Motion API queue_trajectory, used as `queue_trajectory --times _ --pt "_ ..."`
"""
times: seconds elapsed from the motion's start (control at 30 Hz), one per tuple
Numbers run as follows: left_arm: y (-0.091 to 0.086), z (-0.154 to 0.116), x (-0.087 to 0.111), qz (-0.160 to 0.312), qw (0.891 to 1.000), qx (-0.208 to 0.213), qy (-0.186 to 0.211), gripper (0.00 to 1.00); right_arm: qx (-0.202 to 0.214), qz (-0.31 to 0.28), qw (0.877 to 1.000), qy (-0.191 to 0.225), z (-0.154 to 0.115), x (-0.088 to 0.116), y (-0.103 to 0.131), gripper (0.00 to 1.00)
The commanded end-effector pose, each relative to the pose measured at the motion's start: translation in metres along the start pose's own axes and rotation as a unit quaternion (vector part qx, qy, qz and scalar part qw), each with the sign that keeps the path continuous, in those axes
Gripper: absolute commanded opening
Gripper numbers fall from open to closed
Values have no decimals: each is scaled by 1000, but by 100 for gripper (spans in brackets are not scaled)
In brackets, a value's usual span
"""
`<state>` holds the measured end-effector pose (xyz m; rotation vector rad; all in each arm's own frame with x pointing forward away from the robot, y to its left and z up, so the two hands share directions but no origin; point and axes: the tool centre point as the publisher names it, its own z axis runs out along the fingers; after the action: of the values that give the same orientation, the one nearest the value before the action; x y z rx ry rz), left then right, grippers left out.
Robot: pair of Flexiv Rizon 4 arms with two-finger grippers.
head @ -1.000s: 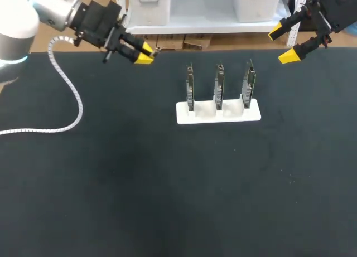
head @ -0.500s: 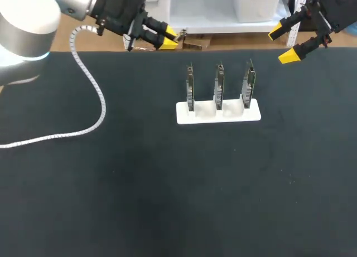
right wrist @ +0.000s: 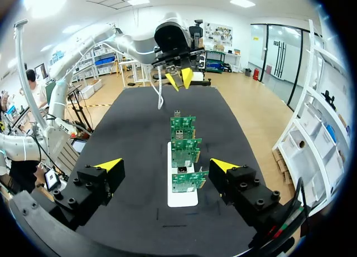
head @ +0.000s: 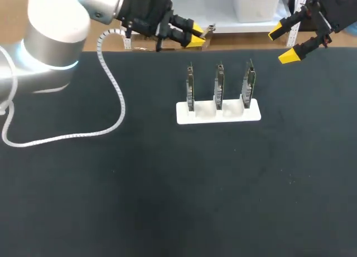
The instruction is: Pick up the optical module with the left hand, and insert it into the network port with the right hand.
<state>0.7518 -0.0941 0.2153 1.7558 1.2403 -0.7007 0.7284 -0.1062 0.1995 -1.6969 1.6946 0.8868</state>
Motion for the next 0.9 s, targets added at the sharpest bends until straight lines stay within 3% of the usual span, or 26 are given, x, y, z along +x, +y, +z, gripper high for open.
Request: queue_trajectory --times 0.03,0.2,0.9 --pt "-4 8 -6 4 1000 -3 -9 0 2 0 1000 0 0 0 2 100" --pt "-2 15 -10 32 999 23 -21 0 2 0 1000 0 0 0 2 100" --pt "-2 15 -10 32 999 23 -21 0 2 0 1000 0 0 0 2 100"
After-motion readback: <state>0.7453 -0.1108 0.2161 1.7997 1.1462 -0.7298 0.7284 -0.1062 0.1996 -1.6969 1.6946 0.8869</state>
